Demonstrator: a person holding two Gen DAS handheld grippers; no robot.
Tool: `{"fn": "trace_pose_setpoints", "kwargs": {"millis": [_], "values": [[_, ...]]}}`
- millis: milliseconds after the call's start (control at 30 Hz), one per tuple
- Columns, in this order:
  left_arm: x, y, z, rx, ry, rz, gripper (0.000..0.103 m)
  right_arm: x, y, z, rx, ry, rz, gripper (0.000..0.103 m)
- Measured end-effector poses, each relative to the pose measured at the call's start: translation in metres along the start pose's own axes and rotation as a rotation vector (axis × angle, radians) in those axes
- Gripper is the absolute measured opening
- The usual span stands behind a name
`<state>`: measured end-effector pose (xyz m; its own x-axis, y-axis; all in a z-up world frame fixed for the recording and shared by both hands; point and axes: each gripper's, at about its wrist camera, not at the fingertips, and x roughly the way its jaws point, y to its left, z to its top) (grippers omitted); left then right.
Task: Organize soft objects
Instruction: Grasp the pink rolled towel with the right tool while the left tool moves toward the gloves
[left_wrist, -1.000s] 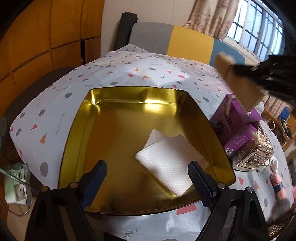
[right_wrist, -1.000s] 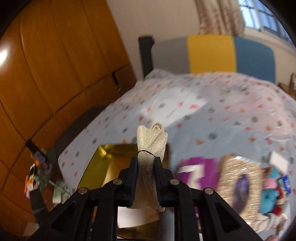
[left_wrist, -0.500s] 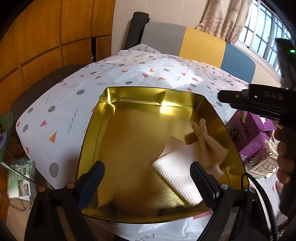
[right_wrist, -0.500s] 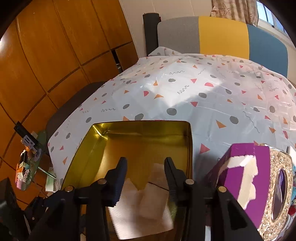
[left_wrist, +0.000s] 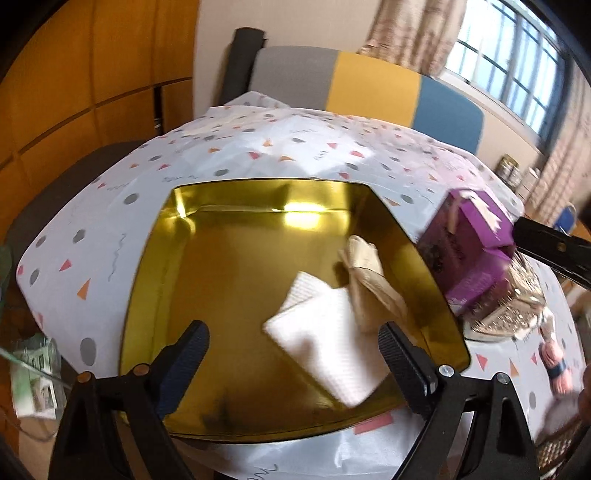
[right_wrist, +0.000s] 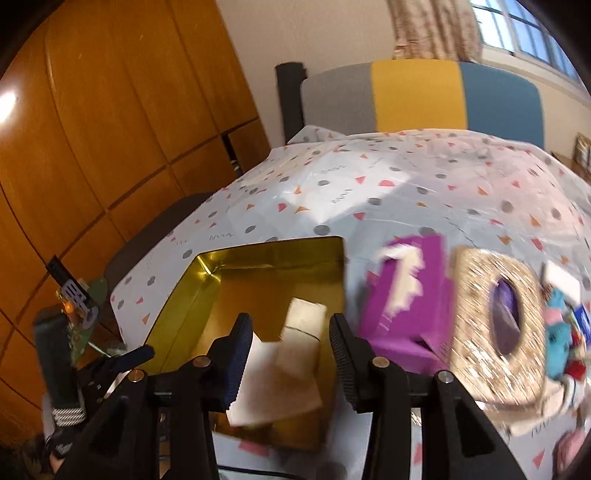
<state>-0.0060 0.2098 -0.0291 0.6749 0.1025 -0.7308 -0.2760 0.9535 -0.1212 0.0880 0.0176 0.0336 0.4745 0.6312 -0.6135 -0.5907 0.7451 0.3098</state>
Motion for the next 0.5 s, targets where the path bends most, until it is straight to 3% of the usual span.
{"fn": "trace_pose_setpoints", "kwargs": {"millis": [233, 400, 500], "values": [[-0.004, -0.018, 0.001, 0.037, -0.001, -0.046, 0.092, -0.06, -0.051, -0.032, 0.071, -0.006, -0.085, 0.043], [-0.006, -0.031, 0.004, 0.087, 0.009, -0.104, 0.091, -0.095, -0.111, -0.052, 0.127, 0.109, -0.207, 0.046], [-0.008, -0.04, 0.003, 0.113, 0.009, -0.148, 0.091, -0.115, -0.153, -0.061, 0.118, 0.213, -0.31, 0.061]]}}
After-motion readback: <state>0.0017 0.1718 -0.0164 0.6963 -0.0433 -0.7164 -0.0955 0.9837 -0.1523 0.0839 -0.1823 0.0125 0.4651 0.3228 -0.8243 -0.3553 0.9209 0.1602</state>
